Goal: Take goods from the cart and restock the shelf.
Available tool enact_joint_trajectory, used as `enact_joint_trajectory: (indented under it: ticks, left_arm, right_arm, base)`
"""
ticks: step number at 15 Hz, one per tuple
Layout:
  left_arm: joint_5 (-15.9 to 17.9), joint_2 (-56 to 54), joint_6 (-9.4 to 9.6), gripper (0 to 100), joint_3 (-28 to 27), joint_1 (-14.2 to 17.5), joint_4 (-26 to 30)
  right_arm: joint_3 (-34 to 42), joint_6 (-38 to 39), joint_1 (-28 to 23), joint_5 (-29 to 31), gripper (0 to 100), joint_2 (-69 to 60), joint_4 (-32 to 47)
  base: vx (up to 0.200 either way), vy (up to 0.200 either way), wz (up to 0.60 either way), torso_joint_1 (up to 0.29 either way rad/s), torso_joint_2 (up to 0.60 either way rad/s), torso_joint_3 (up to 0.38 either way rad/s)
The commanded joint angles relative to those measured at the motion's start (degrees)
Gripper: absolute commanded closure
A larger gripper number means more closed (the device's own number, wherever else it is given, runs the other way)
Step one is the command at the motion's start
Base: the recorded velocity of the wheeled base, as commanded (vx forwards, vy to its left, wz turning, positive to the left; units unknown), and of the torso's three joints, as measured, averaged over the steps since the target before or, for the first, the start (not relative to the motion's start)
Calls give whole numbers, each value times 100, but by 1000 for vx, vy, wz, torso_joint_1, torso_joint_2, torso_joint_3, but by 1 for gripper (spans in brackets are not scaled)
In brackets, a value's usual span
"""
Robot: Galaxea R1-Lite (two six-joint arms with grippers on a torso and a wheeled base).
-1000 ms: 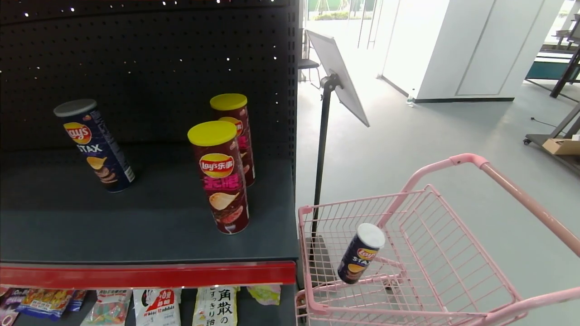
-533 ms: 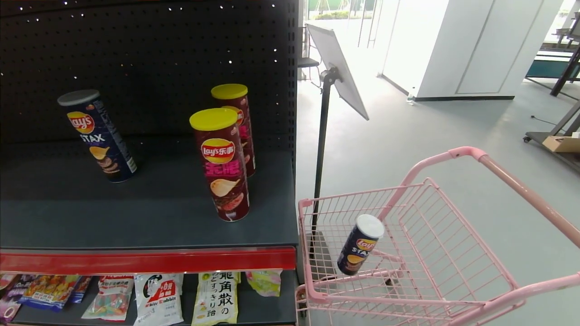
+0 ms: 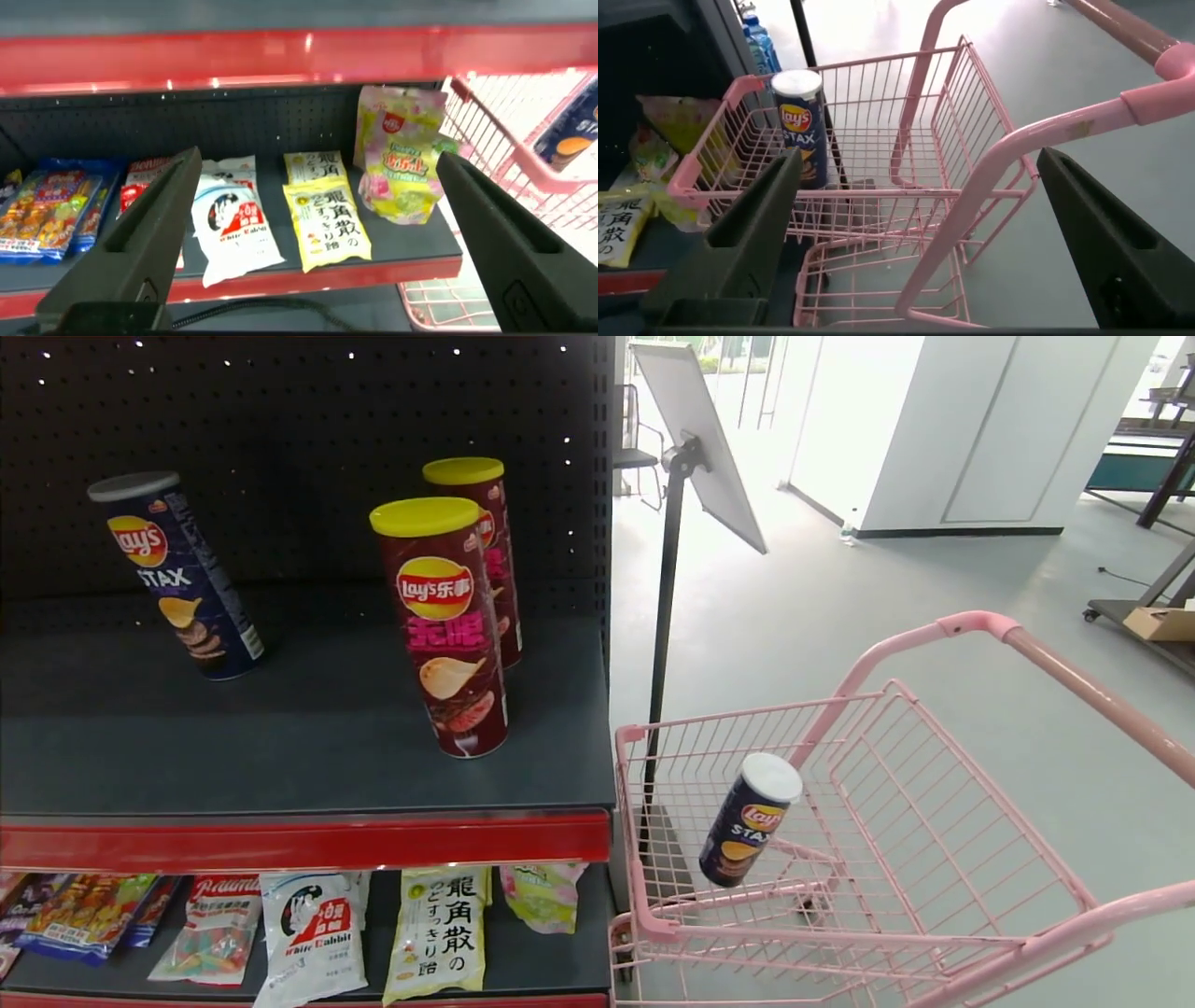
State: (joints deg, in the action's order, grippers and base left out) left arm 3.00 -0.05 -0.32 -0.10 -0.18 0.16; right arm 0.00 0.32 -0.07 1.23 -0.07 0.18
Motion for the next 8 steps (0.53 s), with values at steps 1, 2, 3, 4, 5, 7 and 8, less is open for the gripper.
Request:
enact_joint_trajectory:
  ticks: [1, 2, 3, 4, 5, 7, 8]
  left_arm:
    - [-1, 5, -3, 0, 1, 1, 2]
    - [-1, 5, -3, 0, 1, 1, 2]
    - [-1, 5, -3, 0, 1, 1, 2]
    - [-1, 5, -3, 0, 1, 1, 2]
    - [8, 5, -3, 0, 1, 1, 2]
    - [-1, 5, -3, 0, 1, 1, 2]
    - [-1, 5, -3, 0, 1, 1, 2]
  right_arm:
    - [0, 3, -1, 0, 0, 7, -1]
    - [0, 3, -1, 0, 0, 7, -1]
    - [0, -5, -1, 0, 0, 7, -1]
    - [0, -5, -1, 0, 0, 7, -1]
    - [0, -5, -1, 0, 0, 7, -1]
    - [0, -5, -1, 0, 0, 7, -1]
    - [0, -14, -1, 0, 0, 7, -1]
  base:
    - [0, 0, 0, -207, 520, 286]
    - [0, 0, 0, -217, 535, 315]
    - [0, 0, 0, -227, 549, 325]
    - [0, 0, 0, -222, 544, 334]
    - [0, 0, 0, -217, 564, 334]
    - [0, 0, 0, -200, 542, 334]
    - [0, 0, 0, -193, 535, 325]
